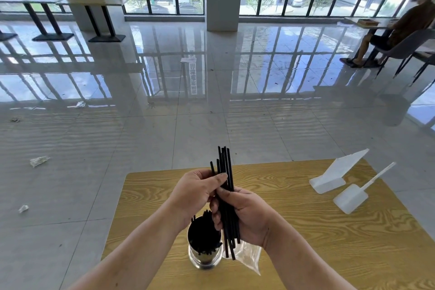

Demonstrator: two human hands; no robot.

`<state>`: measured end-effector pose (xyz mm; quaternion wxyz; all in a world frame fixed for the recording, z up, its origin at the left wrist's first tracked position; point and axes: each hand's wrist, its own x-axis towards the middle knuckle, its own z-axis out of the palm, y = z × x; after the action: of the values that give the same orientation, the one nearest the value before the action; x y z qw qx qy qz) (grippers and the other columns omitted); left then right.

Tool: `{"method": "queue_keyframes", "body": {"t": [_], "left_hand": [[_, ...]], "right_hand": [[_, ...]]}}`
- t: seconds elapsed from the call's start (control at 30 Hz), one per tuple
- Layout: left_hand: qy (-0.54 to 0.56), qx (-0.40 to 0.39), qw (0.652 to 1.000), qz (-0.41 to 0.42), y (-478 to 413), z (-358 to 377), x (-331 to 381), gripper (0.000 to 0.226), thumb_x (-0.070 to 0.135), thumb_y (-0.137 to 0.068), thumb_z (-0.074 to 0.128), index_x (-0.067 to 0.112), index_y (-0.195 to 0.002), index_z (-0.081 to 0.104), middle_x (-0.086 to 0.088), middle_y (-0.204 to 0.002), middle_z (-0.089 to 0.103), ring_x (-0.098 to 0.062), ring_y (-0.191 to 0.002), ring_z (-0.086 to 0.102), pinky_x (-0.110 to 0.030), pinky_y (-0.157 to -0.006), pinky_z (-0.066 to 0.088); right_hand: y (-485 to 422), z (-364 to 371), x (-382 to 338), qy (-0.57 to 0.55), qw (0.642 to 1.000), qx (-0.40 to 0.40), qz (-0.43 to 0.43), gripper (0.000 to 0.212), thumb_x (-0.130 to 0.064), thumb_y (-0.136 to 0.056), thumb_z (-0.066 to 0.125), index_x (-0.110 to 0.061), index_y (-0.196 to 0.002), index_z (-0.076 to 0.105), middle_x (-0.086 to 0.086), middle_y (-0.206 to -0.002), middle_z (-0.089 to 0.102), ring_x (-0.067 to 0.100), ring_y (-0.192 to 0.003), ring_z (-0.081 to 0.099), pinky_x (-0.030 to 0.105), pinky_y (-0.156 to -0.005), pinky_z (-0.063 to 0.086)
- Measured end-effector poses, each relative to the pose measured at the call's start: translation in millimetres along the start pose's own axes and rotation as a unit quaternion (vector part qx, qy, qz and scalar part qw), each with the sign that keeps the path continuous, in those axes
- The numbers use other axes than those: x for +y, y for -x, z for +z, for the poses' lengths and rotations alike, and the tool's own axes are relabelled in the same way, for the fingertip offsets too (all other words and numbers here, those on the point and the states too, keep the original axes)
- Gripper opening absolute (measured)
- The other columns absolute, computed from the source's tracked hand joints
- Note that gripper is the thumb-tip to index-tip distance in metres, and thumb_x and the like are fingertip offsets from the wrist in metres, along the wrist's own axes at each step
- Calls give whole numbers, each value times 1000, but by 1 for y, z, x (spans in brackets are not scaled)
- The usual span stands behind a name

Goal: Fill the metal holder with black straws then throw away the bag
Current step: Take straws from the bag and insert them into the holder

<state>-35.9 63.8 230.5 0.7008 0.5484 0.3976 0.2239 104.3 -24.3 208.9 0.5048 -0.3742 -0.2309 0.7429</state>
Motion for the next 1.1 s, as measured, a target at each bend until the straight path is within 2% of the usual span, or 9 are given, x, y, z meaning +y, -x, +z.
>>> {"method": "queue_keyframes", "body": {"t": [0.3,0.43,0.5,0.6,0.7,0.87,1.1], "left_hand": [[-3,5,1000,17,-4,3,1,29,21,-103,68,5,-81,78,-25,-65,60,-27,-41,54,-31,-44,49],[9,7,1000,12,-4,3,1,26,22,-102,70,3,-86,78,-27,-75,72,-26,-46,60,-31,-49,53],[10,28,999,14,-6,3,4,23,23,-101,71,12,-84,80,-17,-83,79,-21,-56,67,-29,-56,55],[-14,102,994,38,-15,-5,11,18,30,-98,74,24,-84,83,0,-83,75,-7,-71,67,-28,-69,53],[4,155,986,59,-24,-18,22,17,36,-96,75,22,-94,84,3,-81,66,-4,-65,57,-20,-62,51],[8,134,990,52,-28,-22,27,14,35,-96,76,29,-90,86,17,-73,72,0,-62,59,-27,-67,49],[-25,101,994,23,-23,-15,18,11,38,-92,81,32,-85,86,15,-73,75,-9,-74,62,-29,-68,49]], "right_hand": [[1,-1,-1,11,1000,7,-7,21,-25,-103,67,-7,-98,76,14,-85,68,24,-65,67,35,-61,56],[3,-1,-2,13,1000,10,-6,18,-25,-101,70,-7,-101,74,15,-85,67,25,-66,67,35,-61,55],[5,-2,0,19,1000,10,0,17,-21,-102,68,-7,-106,75,14,-84,67,25,-66,67,34,-60,55],[8,-3,4,49,999,18,14,16,-19,-102,68,-5,-108,73,13,-82,67,25,-67,68,34,-60,55],[9,-5,8,66,997,29,23,13,-18,-103,68,-7,-104,73,12,-81,66,25,-65,66,33,-58,52],[7,-6,9,72,997,15,31,15,-20,-104,67,-7,-105,74,12,-80,63,21,-59,59,31,-53,46],[7,-6,2,65,997,24,26,19,-20,-104,66,-4,-110,74,14,-83,69,29,-73,70,38,-66,59]]}}
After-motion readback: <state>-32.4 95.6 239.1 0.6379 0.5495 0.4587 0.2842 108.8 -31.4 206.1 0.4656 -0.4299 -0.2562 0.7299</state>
